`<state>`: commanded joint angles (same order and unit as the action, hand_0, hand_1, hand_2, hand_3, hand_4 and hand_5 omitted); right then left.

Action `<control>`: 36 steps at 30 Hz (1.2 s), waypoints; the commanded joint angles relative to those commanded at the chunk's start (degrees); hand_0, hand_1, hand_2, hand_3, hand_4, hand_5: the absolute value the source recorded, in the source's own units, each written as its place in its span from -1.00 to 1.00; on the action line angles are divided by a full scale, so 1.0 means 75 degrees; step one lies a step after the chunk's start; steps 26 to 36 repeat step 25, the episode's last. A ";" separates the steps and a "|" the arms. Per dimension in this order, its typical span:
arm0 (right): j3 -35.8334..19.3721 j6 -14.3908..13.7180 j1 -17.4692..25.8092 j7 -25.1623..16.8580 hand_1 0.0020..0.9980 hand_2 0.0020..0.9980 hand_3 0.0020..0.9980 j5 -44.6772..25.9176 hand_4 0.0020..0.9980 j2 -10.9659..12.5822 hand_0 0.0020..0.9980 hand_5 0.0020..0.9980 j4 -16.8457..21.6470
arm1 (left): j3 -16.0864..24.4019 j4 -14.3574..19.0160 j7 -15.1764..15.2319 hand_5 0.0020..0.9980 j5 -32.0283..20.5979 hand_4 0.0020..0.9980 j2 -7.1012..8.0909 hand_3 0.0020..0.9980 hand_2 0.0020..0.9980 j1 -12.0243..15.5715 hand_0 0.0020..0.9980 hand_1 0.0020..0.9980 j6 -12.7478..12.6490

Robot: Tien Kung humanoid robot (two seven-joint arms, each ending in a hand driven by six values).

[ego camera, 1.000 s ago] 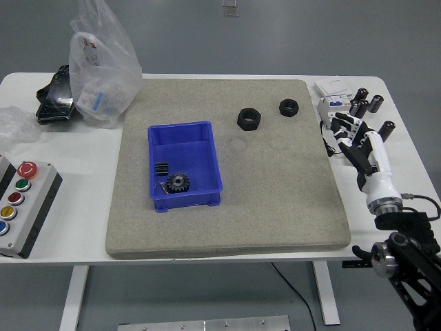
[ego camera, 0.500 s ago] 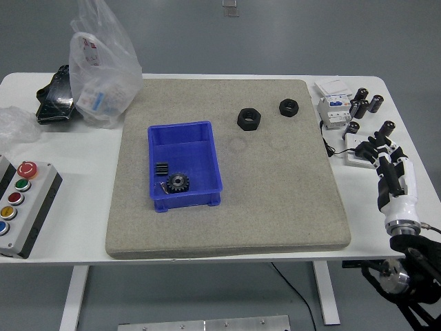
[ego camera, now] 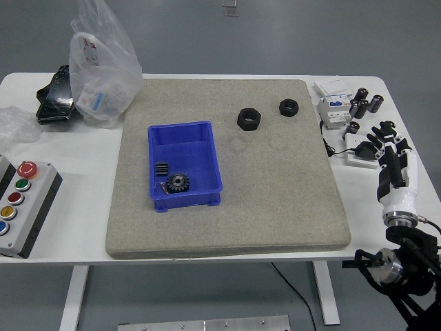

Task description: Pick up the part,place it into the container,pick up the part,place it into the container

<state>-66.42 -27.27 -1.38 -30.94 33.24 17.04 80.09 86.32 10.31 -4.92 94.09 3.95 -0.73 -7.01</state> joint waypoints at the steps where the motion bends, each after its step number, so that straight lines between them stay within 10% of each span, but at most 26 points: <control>1: -0.0006 0.0005 0.0005 -0.0009 0.36 0.36 0.34 -0.0009 0.46 -0.0006 0.47 0.06 -0.0003 | 0.0009 0.0000 -0.0004 -0.30 0.0008 0.34 0.0000 0.22 0.02 -0.0003 0.25 0.09 0.0001; 36: -0.0378 0.0017 0.0071 -0.0078 0.35 0.33 0.34 0.0017 0.42 -0.0120 0.43 -0.01 0.0107 | 0.0133 0.0000 -0.0060 -0.30 0.0067 0.36 0.0013 0.22 -0.17 -0.0016 0.25 -0.22 -0.0015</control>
